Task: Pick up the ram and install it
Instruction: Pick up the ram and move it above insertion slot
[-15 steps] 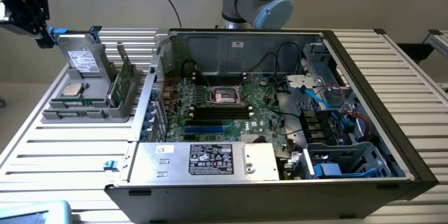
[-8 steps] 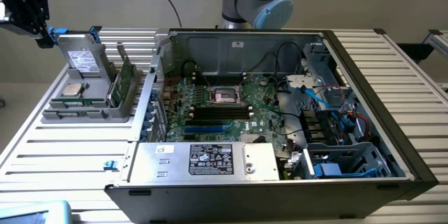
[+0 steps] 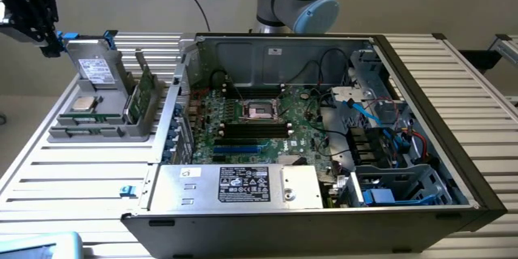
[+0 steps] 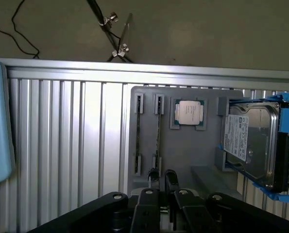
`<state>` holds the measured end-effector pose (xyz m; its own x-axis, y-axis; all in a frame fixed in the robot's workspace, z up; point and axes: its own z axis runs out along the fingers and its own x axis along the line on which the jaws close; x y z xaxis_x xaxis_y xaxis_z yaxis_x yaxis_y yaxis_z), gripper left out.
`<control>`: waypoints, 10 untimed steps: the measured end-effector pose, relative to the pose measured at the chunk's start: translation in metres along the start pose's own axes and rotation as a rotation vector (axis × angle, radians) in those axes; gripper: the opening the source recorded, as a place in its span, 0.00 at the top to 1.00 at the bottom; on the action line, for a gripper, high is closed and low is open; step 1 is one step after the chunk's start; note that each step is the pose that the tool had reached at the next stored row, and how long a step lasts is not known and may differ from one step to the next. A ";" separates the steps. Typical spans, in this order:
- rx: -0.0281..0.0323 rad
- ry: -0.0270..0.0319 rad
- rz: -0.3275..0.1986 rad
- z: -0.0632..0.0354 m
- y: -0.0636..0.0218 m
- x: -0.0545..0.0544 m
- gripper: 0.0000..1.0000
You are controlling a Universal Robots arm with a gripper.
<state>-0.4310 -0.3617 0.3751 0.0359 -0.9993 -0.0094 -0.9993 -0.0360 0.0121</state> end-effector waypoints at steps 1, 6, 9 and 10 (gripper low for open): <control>0.0000 0.0000 0.000 0.0000 0.0000 0.000 0.75; -0.0001 0.0000 0.000 0.0003 -0.0001 0.000 0.57; 0.0004 0.0009 0.000 0.0034 -0.0001 0.000 0.57; 0.0006 0.0010 0.000 0.0047 -0.0001 0.000 0.57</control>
<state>-0.4310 -0.3617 0.3704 0.0359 -0.9993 -0.0083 -0.9993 -0.0360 0.0115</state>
